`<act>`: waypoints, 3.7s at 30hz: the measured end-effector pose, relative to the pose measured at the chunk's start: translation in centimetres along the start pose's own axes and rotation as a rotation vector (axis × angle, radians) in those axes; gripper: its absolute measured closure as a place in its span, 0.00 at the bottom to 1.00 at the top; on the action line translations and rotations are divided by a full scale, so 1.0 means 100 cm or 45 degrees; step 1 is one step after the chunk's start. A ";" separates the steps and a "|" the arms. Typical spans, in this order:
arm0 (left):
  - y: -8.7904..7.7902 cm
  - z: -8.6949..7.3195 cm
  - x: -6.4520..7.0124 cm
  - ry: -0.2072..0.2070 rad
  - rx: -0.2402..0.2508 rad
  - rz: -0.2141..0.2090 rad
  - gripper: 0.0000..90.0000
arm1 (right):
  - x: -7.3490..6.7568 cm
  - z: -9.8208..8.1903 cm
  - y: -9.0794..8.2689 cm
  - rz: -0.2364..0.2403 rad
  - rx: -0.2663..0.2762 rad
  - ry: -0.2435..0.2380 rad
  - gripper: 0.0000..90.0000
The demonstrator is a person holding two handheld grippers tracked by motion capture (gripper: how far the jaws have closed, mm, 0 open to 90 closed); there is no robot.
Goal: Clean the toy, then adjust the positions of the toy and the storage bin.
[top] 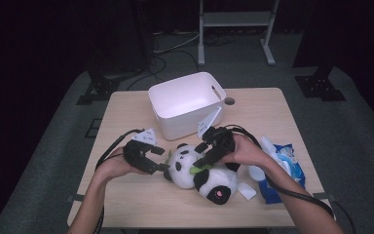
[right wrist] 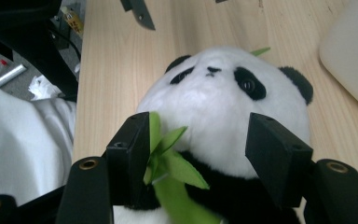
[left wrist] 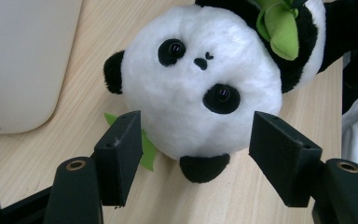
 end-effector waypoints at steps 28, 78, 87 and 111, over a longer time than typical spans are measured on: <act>-0.010 -0.011 -0.007 -0.021 0.024 0.039 0.35 | -0.010 0.016 0.033 0.068 -0.129 -0.237 0.68; -0.019 -0.039 -0.015 -0.106 0.113 0.142 0.19 | 0.060 0.008 -0.042 -0.101 0.097 -0.001 0.38; -0.026 -0.041 -0.016 -0.111 0.126 0.160 0.19 | 0.069 0.016 -0.047 -0.138 0.101 -0.007 0.38; -0.024 -0.043 -0.017 -0.126 0.113 0.156 0.19 | 0.120 0.043 -0.046 -0.224 0.041 -0.033 0.41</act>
Point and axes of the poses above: each handheld gripper's, and its own axes: y roughly forward along the jaws, z roughly out of its top, x roughly to its right, the point moved 3 cm from there along y, roughly forward along the jaws, and after that the axes turned 2 degrees about -x, right-handed, at the moved point
